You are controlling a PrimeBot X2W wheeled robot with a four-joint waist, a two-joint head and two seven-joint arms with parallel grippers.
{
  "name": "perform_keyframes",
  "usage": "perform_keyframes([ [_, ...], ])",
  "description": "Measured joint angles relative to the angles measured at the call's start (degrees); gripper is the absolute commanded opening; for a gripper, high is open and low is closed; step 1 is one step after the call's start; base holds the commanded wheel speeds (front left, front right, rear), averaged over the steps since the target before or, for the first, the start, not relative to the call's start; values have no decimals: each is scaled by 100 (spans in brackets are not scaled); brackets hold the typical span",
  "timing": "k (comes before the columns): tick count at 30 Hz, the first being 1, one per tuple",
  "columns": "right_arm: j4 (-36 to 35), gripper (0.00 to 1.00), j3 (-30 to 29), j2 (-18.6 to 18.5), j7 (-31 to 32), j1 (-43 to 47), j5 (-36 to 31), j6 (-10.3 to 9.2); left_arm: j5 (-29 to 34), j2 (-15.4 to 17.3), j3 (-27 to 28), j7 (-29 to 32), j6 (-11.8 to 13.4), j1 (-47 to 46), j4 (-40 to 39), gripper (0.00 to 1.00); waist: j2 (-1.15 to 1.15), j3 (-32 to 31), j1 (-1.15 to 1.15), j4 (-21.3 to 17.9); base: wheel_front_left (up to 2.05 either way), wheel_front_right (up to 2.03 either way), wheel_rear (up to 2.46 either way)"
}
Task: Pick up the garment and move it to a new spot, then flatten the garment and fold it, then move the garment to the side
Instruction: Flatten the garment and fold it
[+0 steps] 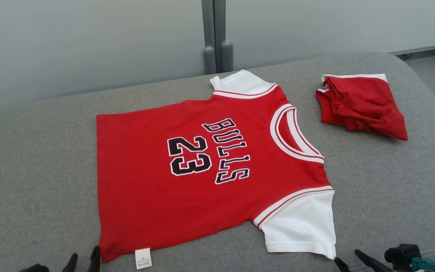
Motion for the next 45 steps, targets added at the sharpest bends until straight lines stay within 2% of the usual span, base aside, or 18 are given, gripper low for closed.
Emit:
perform_keyframes([
  [5, -9, 100, -82, -54, 0, 42, -116, -10, -37, 7, 121, -99, -1, -41, -335, 100, 0, 18, 0, -13, 0, 0, 0],
  [11, -309, 100, -464, -79, -3, -264, -307, -163, 77, -60, 65, -151, -1, -300, -694, 100, 0, 15, 0, -48, 0, 0, 0],
  [15, -656, 100, -825, -52, -7, -734, -510, -309, 247, -213, -80, -172, -10, -442, -940, 100, 0, -11, 0, -66, 0, 0, 0],
  [21, -959, 100, -1176, -14, -9, -1081, -760, -544, 750, -226, -338, -201, 26, -613, -1187, 100, 0, -86, 0, -24, 0, 0, 0],
  [27, -1183, 100, -1406, 196, -16, -1251, -866, -775, 936, -341, -368, -219, 240, -614, -1265, 100, 0, -133, 0, 97, 0, 0, 0],
  [34, -1337, 100, -1628, 432, -20, -1253, -961, -1059, 1015, -444, -143, -249, 614, -603, -1405, 100, 0, -174, 0, 258, 0, 0, 0],
  [45, -1434, 100, -1744, 783, -23, -1194, -1148, -1169, 1182, -549, 112, -250, 992, -306, -1635, 100, 0, -271, 0, 437, 0, 0, 0],
])
